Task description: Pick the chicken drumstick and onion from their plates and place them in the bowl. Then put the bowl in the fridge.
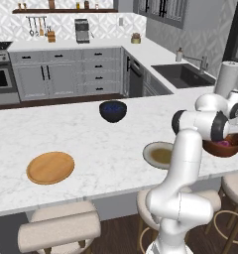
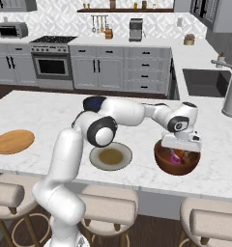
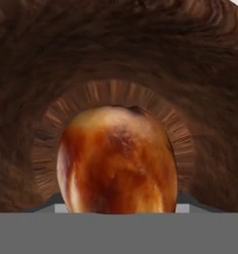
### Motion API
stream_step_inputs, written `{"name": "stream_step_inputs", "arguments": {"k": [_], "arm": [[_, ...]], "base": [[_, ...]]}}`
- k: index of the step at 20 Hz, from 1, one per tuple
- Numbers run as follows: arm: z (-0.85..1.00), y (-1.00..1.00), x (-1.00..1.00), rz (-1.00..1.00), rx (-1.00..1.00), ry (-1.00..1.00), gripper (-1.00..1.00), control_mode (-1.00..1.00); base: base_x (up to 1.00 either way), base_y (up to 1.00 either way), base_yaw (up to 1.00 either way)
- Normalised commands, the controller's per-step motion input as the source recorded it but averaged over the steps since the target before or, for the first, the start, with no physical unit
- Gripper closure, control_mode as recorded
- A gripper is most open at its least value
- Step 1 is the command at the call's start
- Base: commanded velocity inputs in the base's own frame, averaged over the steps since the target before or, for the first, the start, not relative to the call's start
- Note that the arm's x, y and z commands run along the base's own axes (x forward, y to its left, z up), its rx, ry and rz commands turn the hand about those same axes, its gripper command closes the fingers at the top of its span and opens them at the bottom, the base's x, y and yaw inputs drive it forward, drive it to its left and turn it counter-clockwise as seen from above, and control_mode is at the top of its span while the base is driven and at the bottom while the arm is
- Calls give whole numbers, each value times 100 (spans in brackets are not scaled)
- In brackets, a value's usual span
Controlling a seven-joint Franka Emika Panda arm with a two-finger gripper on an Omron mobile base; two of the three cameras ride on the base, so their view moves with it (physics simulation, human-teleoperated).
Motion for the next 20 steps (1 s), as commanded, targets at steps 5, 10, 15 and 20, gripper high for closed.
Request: {"name": "stream_step_inputs", "arguments": {"k": [5, 10, 15, 20], "arm": [[0, 16, 18, 10, -3, 0, -100, -100], [2, 14, 0, 17, -9, 0, -100, -100], [4, 1, -31, 15, -9, 0, -100, -100], [33, 0, -62, 12, -5, 0, -100, -100]], "base": [[0, 0, 0], [0, 0, 0], [0, 0, 0], [0, 0, 0]]}}
